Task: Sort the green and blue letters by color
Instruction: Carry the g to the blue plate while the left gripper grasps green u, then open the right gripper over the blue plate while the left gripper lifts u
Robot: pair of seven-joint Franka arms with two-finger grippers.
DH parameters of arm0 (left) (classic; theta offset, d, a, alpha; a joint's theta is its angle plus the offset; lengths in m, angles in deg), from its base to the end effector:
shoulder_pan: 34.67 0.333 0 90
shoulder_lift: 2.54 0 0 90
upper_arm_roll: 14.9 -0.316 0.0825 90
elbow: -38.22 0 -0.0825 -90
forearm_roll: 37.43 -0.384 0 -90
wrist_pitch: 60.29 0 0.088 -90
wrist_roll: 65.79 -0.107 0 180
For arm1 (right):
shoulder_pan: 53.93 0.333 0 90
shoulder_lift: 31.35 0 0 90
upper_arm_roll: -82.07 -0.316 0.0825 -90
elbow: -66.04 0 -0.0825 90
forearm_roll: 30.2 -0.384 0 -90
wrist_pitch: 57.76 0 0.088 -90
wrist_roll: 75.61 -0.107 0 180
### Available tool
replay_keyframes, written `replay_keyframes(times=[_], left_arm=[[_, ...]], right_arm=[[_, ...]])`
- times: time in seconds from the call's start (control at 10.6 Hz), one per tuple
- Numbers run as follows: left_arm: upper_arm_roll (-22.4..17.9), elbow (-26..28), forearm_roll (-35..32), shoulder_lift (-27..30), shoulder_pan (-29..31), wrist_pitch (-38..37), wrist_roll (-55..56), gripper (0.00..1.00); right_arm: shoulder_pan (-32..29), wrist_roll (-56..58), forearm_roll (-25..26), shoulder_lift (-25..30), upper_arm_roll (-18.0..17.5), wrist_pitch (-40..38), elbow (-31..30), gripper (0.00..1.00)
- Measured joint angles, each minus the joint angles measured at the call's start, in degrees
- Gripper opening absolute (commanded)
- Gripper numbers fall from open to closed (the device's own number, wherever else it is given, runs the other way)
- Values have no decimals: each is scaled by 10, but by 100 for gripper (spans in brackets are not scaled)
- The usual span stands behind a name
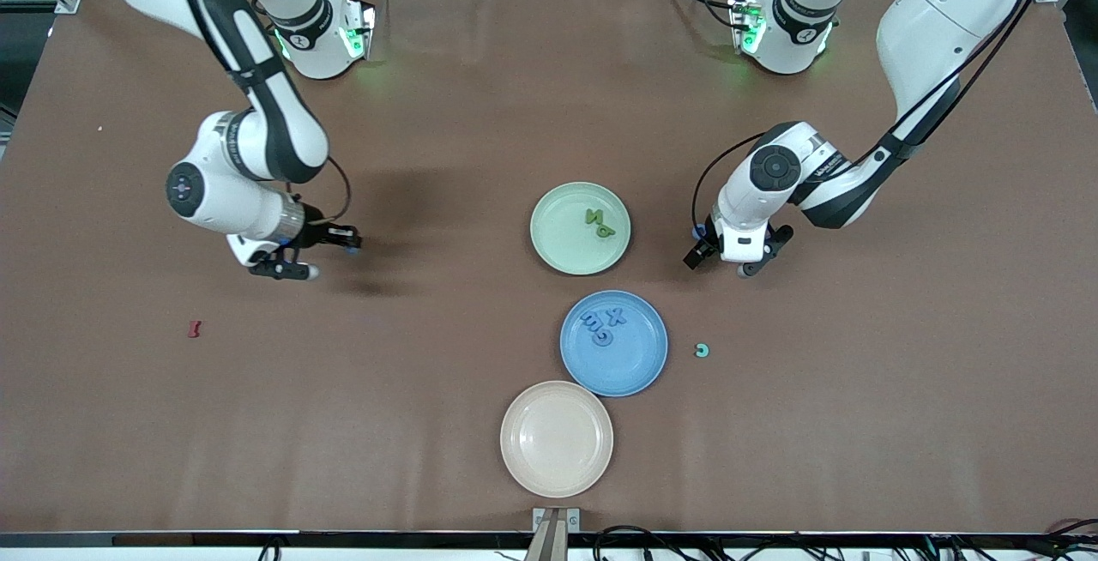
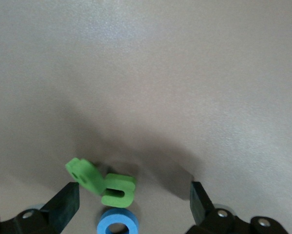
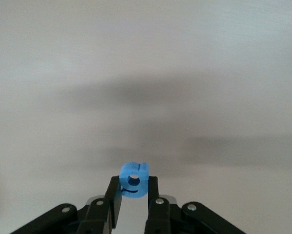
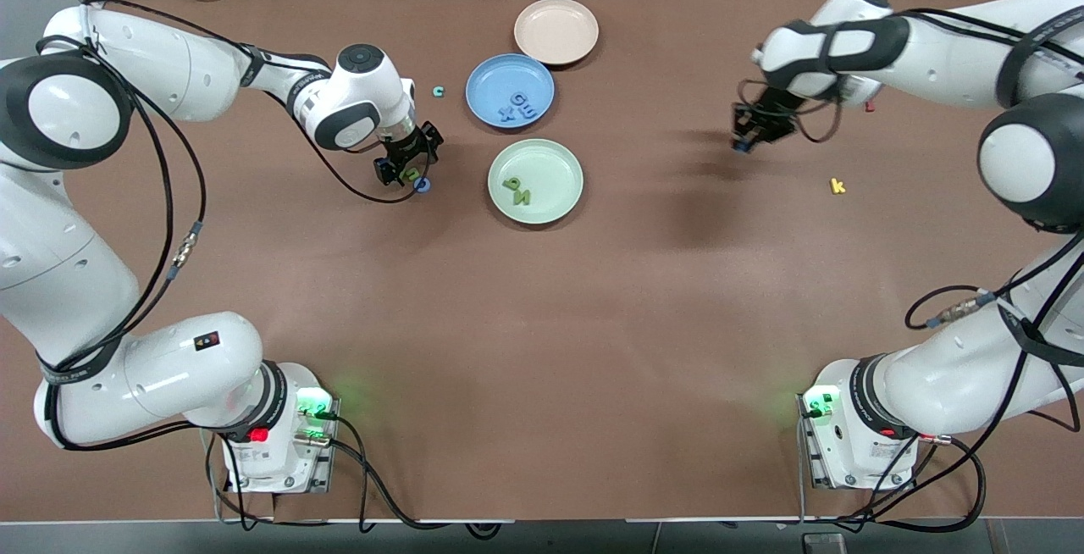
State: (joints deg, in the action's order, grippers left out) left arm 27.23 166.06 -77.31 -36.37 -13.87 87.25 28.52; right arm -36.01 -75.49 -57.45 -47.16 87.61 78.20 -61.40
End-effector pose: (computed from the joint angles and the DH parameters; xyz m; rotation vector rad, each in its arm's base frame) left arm 0.4845 -0.2213 0.1681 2.9033 1.1408 -0.0357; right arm 0.5227 0.1194 0.2402 -2.8598 0.2072 0.2137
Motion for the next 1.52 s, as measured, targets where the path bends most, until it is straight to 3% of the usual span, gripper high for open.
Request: replay_keyframes(times=[0.38,0.57,0.76,1.04,1.14,1.23,1.33,1.42,1.52], left_arm=[[-14,-3,-14,0,3,-4,0,100],[-15,-4,-16,0,3,-4,0,100],[-15,-4,-16,0,2,-4,2,100],[-14,-2,-16,0,-14,-5,27,100],[-14,-2,-16,1,-20,-6,34,100],[-14,-2,-16,1,-22,-6,36,100],[-14,-2,-16,1,-22,-6,36,100],[-14,-2,-16,2,-22,-6,36,100],[-14,-2,-16,3,-22,-6,36,100]], right_arm=[[105,-76,-126,-66,-9,73,105,0],[134,-123,-180,-112,-37,146,156,0],[172,-207,-192,-165,-54,199,233,0],[234,-379,-197,-287,-51,227,396,0],[249,-424,-197,-329,-43,228,449,10],[261,-460,-198,-365,-37,233,495,26],[266,-484,-198,-391,-35,236,531,73],[268,-500,-198,-407,-34,236,554,100],[268,-508,-198,-417,-32,236,567,100]])
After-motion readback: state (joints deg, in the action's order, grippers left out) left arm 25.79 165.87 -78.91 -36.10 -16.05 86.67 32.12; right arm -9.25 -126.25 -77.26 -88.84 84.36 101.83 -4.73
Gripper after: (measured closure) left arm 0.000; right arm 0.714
